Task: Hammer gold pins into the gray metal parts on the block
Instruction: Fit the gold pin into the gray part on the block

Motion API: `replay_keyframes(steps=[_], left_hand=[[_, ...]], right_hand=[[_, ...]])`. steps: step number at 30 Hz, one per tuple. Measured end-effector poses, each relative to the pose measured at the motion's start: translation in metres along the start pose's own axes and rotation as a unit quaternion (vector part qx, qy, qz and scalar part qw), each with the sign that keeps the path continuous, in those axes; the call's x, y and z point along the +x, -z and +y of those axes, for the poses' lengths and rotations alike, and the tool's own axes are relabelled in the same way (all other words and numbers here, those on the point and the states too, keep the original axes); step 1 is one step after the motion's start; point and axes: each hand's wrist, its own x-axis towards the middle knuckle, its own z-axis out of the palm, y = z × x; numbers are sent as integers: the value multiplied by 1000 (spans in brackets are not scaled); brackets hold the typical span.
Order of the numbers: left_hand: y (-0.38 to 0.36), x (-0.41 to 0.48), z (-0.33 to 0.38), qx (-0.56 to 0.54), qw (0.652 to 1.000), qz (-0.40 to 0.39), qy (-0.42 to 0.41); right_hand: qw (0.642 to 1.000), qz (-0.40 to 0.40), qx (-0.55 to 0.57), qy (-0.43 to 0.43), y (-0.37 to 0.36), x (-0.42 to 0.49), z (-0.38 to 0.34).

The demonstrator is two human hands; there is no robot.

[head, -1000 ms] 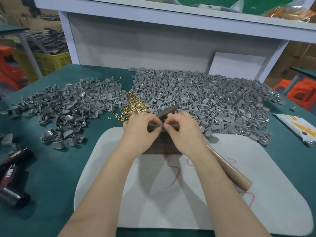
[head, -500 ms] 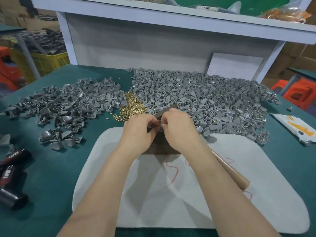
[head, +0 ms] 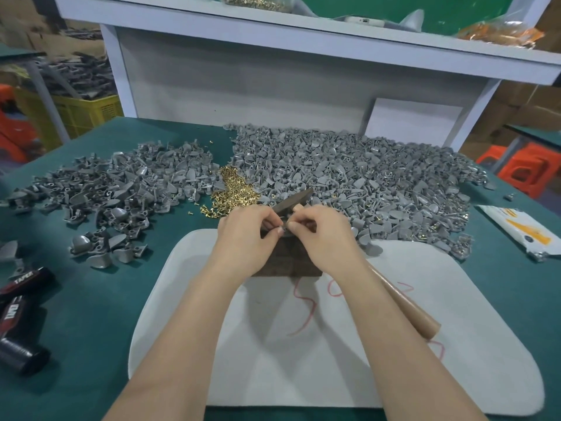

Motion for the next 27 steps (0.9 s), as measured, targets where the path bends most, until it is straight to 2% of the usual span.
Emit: replay_keyframes(steps=[8, 15, 27], left_hand=[[-2, 1, -1, 10, 1000, 7, -8], [-1, 0, -2, 1, 1000, 0, -12], [0, -1, -1, 12, 1000, 1, -10]], right_hand=[[998, 11, 58, -17, -1, 0, 3], [997, 65, -1, 53, -9, -5, 0], [992, 102, -18, 70, -15, -12, -3]])
